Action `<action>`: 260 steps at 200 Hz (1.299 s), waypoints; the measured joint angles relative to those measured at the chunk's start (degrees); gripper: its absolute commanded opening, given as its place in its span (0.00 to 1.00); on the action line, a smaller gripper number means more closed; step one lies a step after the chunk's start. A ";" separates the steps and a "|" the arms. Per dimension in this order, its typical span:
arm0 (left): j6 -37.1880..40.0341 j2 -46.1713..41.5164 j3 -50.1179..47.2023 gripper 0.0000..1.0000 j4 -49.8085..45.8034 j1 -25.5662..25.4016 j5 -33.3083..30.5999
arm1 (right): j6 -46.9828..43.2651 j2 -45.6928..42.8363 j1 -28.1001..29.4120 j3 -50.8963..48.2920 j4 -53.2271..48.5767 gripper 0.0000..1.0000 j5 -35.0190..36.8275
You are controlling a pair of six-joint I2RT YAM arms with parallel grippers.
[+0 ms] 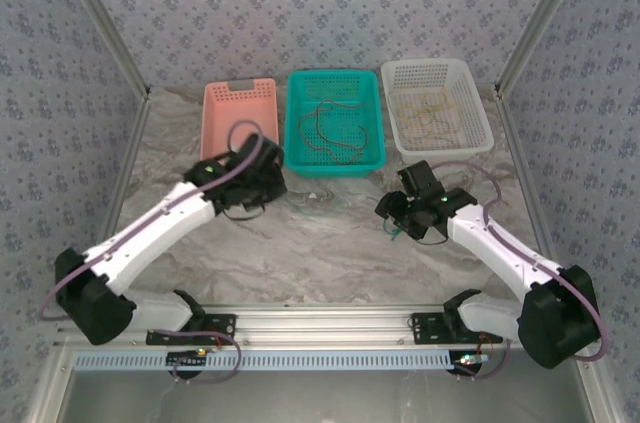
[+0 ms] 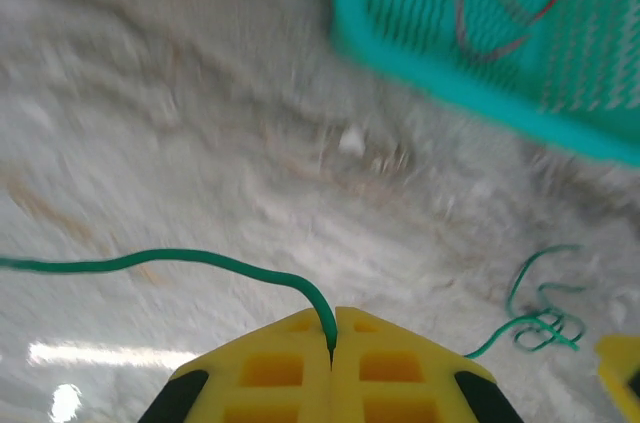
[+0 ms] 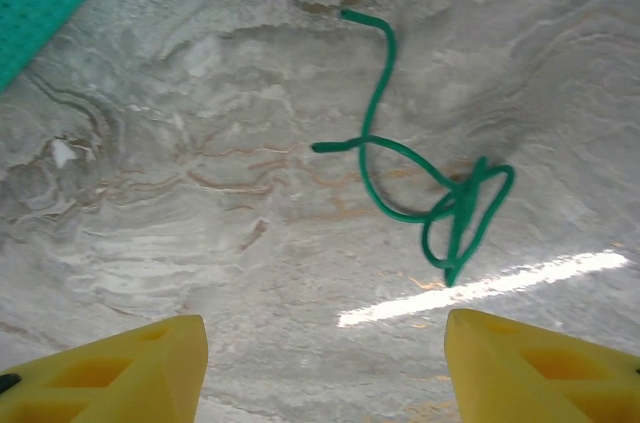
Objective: Untangle the cables
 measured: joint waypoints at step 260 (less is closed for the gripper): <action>24.87 38.69 44.78 0.00 6.64 30.60 -5.97 | -7.23 -1.90 -5.88 5.75 -10.69 0.67 -0.74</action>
